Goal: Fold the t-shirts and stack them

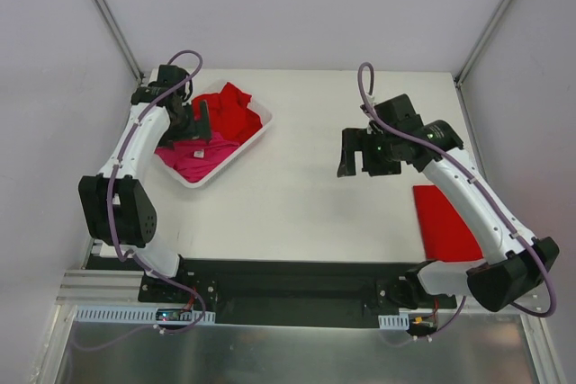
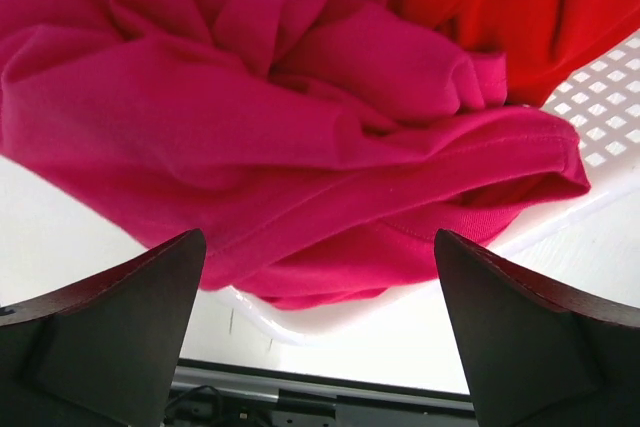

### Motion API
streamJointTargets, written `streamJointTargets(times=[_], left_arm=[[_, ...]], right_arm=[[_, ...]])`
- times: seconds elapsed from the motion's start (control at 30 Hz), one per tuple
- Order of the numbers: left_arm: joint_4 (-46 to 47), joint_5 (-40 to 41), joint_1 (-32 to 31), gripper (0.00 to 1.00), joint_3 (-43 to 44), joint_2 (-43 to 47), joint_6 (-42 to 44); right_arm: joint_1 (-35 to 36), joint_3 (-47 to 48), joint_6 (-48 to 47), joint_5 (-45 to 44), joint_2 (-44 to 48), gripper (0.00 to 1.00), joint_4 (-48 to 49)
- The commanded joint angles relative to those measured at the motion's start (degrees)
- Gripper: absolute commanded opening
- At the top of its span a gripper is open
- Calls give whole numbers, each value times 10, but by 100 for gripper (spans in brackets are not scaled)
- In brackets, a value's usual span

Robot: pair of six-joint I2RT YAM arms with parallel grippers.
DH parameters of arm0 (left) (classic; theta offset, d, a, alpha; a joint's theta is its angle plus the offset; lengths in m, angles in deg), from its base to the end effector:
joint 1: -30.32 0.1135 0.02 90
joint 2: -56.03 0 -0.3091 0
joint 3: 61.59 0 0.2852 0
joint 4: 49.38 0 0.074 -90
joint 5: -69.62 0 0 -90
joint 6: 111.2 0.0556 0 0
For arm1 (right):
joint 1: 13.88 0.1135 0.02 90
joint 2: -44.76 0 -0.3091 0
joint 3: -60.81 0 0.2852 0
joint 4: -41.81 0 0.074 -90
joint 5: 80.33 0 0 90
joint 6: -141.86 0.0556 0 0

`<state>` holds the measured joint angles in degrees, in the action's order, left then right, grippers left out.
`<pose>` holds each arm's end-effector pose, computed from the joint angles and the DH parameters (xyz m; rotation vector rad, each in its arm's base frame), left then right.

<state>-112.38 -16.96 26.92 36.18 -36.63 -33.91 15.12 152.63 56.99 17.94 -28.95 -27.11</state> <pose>0.3868 -0.0197 0.3380 -0.2313 2.5682 -0.0278 0.2462 0.1456 0.3988 -0.5787 2.4272 0.4330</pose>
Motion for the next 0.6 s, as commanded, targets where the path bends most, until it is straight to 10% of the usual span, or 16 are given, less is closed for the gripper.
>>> streamJointTargets(times=[0.0, 0.57], left_arm=[[7, -12, -3, 99, 19, -15, 18], [29, -21, -4, 88, -24, -36, 9]], right_arm=[[-2, -4, -5, 20, -13, 96, 21], [-2, -14, 4, 25, -31, 96, 34]])
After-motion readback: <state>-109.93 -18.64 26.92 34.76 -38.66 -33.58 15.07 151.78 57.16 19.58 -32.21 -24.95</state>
